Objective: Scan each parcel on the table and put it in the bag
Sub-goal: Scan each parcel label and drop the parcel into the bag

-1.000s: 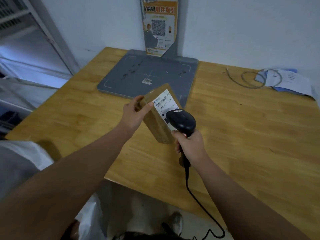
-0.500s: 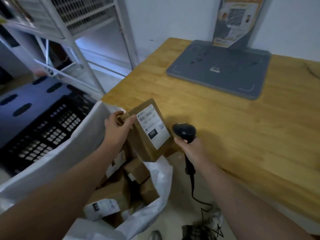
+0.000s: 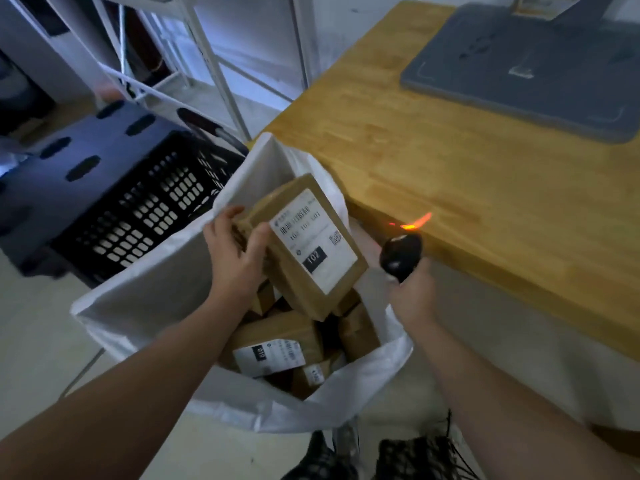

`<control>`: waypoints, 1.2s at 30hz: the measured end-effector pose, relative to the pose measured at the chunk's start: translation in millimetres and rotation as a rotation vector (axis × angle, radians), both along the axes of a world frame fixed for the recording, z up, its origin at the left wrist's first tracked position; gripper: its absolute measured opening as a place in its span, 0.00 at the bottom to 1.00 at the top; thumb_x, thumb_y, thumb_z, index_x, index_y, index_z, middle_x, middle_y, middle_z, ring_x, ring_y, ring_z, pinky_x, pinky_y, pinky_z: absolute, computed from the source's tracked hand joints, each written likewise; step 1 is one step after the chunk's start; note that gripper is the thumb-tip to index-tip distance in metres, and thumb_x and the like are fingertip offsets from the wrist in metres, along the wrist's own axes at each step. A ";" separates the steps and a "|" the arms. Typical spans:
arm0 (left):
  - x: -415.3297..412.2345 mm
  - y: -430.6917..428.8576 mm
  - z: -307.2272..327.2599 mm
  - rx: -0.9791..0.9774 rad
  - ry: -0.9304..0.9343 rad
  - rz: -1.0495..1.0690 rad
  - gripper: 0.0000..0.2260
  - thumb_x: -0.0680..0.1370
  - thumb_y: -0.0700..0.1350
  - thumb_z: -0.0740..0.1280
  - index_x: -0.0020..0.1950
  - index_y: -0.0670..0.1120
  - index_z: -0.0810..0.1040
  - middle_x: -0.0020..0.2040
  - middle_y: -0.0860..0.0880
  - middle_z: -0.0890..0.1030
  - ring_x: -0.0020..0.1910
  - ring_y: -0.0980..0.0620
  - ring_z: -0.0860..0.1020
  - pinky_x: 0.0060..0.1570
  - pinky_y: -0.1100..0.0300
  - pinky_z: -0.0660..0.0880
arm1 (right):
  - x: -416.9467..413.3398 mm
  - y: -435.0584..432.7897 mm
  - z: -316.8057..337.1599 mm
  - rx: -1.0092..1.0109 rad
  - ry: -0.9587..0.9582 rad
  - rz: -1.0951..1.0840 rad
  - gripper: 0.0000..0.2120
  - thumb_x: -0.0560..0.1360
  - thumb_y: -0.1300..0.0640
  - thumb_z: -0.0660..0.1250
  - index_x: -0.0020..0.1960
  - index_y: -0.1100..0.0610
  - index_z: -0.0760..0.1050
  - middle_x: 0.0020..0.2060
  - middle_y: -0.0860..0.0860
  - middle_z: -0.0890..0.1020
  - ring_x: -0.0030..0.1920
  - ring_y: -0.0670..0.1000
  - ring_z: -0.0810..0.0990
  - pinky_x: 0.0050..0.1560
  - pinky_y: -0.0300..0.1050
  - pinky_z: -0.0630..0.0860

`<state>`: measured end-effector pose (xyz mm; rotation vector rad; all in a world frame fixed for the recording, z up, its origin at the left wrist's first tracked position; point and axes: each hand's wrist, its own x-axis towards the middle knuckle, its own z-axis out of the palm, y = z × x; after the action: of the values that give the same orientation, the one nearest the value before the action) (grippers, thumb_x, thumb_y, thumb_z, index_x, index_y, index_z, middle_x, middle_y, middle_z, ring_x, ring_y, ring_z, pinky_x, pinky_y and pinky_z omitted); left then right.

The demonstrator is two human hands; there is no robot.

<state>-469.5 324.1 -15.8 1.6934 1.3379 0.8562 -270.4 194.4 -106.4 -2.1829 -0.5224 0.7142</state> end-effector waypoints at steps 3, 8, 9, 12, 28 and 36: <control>-4.6 3.3 -8.5 0.018 0.055 0.008 0.30 0.71 0.67 0.57 0.66 0.51 0.64 0.62 0.50 0.62 0.65 0.49 0.66 0.65 0.49 0.69 | 5.3 -19.4 14.9 0.012 -0.138 -0.041 0.24 0.71 0.64 0.70 0.64 0.60 0.67 0.51 0.59 0.80 0.50 0.61 0.80 0.46 0.52 0.77; 14.9 1.4 -34.9 -0.139 0.364 -0.098 0.29 0.75 0.65 0.64 0.70 0.50 0.64 0.66 0.48 0.60 0.64 0.44 0.68 0.60 0.52 0.70 | 15.5 -36.7 23.5 -0.009 -0.190 -0.026 0.23 0.71 0.65 0.69 0.64 0.61 0.67 0.46 0.57 0.79 0.46 0.58 0.79 0.41 0.46 0.72; 22.1 0.8 -39.1 -0.152 0.405 -0.124 0.30 0.75 0.65 0.63 0.71 0.51 0.63 0.68 0.47 0.60 0.64 0.43 0.68 0.59 0.51 0.71 | 18.4 -36.6 23.7 -0.007 -0.171 -0.008 0.24 0.71 0.65 0.68 0.66 0.61 0.66 0.46 0.56 0.78 0.46 0.58 0.79 0.42 0.46 0.73; 34.9 3.6 -58.9 -0.198 0.624 -0.260 0.28 0.79 0.61 0.60 0.74 0.49 0.60 0.71 0.42 0.60 0.65 0.39 0.69 0.60 0.48 0.70 | 26.5 -39.3 20.4 -0.006 -0.094 0.030 0.26 0.71 0.66 0.67 0.67 0.60 0.66 0.45 0.55 0.78 0.47 0.59 0.79 0.42 0.46 0.73; 87.7 -7.6 -54.0 0.294 1.027 -0.887 0.19 0.81 0.51 0.58 0.70 0.48 0.71 0.68 0.44 0.71 0.69 0.43 0.65 0.66 0.48 0.65 | 57.3 -51.3 33.1 -0.044 -0.146 0.035 0.22 0.71 0.60 0.69 0.62 0.60 0.68 0.54 0.56 0.76 0.49 0.55 0.75 0.45 0.45 0.70; 187.8 -35.0 21.4 0.479 0.922 -0.974 0.19 0.82 0.52 0.59 0.71 0.47 0.70 0.67 0.44 0.71 0.66 0.44 0.67 0.64 0.51 0.68 | 129.8 -123.7 110.8 0.043 -0.145 -0.098 0.17 0.73 0.64 0.68 0.56 0.58 0.64 0.40 0.50 0.71 0.35 0.49 0.71 0.31 0.44 0.65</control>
<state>-281.6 289.1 5.6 2.9069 0.5835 -0.2656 -140.6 70.7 4.4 -2.2140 -0.4957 0.4908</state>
